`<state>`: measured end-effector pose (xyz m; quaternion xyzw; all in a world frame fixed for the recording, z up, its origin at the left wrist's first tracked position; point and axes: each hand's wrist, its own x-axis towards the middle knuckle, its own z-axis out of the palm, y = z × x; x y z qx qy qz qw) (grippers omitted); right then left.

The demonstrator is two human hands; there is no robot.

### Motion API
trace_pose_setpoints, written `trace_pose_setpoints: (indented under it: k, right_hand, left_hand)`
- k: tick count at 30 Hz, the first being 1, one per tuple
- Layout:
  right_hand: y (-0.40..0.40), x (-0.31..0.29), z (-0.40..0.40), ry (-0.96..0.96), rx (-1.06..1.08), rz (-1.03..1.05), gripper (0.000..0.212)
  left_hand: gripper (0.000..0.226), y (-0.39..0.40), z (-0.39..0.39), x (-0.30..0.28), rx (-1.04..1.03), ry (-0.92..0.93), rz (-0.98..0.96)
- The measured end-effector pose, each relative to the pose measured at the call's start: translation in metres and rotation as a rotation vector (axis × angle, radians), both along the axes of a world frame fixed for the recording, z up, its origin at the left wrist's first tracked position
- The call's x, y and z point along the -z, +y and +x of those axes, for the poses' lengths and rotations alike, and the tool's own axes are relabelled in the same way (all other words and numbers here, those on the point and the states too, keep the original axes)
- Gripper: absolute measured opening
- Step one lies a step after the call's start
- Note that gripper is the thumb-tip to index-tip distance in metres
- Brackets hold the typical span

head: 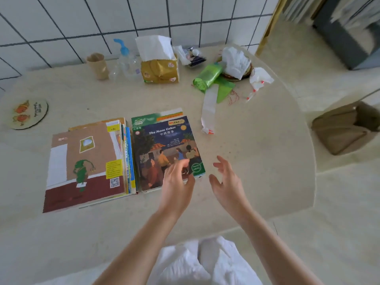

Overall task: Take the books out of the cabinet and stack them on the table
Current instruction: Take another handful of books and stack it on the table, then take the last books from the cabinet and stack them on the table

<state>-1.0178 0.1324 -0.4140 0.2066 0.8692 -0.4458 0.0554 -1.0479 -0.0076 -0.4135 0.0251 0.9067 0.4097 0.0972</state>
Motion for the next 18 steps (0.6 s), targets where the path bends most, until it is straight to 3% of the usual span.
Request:
trace_pose_setpoints:
  k: [8,18]
  right_hand:
    - [-0.033,0.003,0.067,0.014,0.323,0.035,0.049]
    - [-0.042,-0.004,0.165,0.022,0.587,0.127,0.045]
  left_hand:
    - [0.03,-0.025,0.006,0.009,0.293,-0.073,0.079]
    - [0.024,0.009,0.054,0.005,0.697,-0.151,0.062]
